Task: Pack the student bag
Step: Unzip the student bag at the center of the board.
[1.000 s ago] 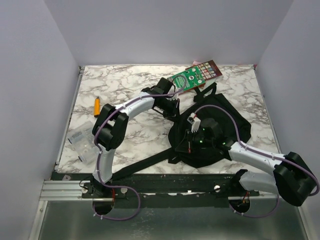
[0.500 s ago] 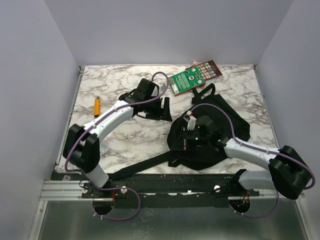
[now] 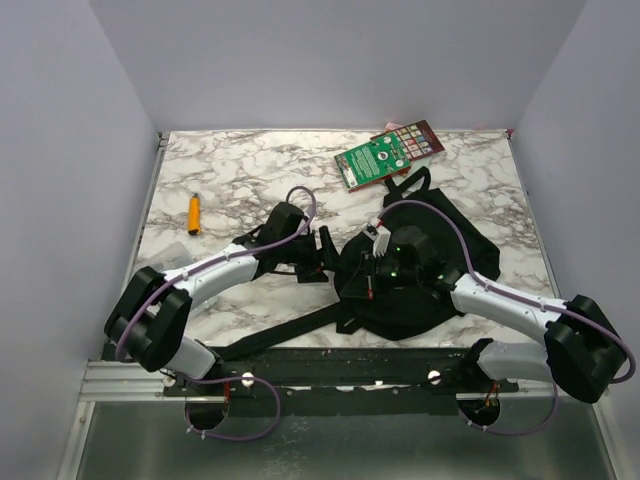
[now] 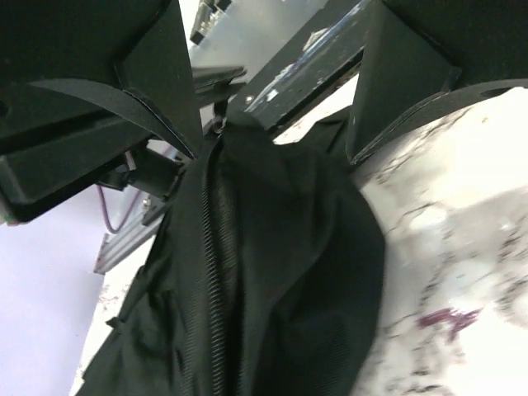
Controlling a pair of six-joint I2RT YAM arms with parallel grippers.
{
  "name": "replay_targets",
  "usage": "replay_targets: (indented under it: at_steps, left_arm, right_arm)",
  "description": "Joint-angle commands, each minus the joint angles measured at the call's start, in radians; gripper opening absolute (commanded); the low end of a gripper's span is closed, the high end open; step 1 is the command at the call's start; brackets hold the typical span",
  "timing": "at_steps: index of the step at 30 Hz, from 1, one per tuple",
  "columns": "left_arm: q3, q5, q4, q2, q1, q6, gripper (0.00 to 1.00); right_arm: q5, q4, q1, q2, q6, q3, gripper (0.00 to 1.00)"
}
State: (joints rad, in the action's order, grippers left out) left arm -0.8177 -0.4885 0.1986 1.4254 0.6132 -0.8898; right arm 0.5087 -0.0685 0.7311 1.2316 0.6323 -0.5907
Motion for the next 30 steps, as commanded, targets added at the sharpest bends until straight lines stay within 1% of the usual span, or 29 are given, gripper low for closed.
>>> replay_targets:
  at_steps: [1,2,4,5,6,8,10,12,15,17,19,22,25,30]
  left_arm:
    - [-0.057,-0.081,-0.194,0.11,0.027,-0.101,0.71]
    - [-0.074,-0.075,-0.218,0.139,0.036,-0.084,0.7]
    - [-0.107,-0.062,-0.219,0.192,0.046,-0.05,0.62]
    - [-0.123,-0.057,-0.218,0.222,0.046,-0.032,0.55]
    - [-0.135,-0.054,-0.211,0.241,0.042,-0.019,0.46]
    - [-0.156,-0.039,-0.2,0.276,0.024,0.02,0.26]
    - [-0.214,-0.015,-0.102,0.309,-0.006,0.084,0.1]
    - [-0.301,0.014,0.014,0.345,-0.027,0.174,0.0]
    - [-0.425,0.088,0.186,0.38,-0.037,0.341,0.0]
    - [-0.47,0.149,0.246,0.388,-0.048,0.431,0.0]
    - [-0.484,0.179,0.269,0.384,-0.066,0.484,0.0]
    - [-0.485,0.165,0.277,0.372,-0.082,0.534,0.0]
    - [-0.49,0.122,0.277,0.37,-0.084,0.56,0.0]
    - [-0.503,0.091,0.285,0.37,-0.086,0.569,0.0]
  right_arm:
    - [0.063,0.028,0.003,-0.015,-0.073,-0.044,0.01]
    - [0.06,0.035,0.003,-0.012,-0.078,-0.048,0.01]
    - [0.06,0.04,0.002,-0.005,-0.086,-0.054,0.01]
    - [0.061,0.041,0.003,-0.001,-0.088,-0.056,0.0]
    - [0.064,0.044,0.003,0.002,-0.088,-0.058,0.01]
    - [0.067,0.053,0.003,0.0,-0.091,-0.06,0.0]
    - [0.068,0.067,0.003,-0.003,-0.096,-0.06,0.01]
    - [0.086,0.118,0.003,0.002,-0.108,-0.063,0.01]
    - [0.111,0.177,0.003,-0.004,-0.107,-0.051,0.01]
    - [0.101,0.211,0.003,-0.022,-0.086,-0.021,0.0]
    - [0.053,0.297,0.003,-0.031,-0.049,-0.008,0.01]
    - [-0.022,0.439,0.003,-0.061,0.013,0.003,0.01]
    - [-0.14,0.569,0.003,-0.094,0.101,0.021,0.01]
    - [-0.357,0.766,0.003,-0.08,0.18,-0.011,0.01]
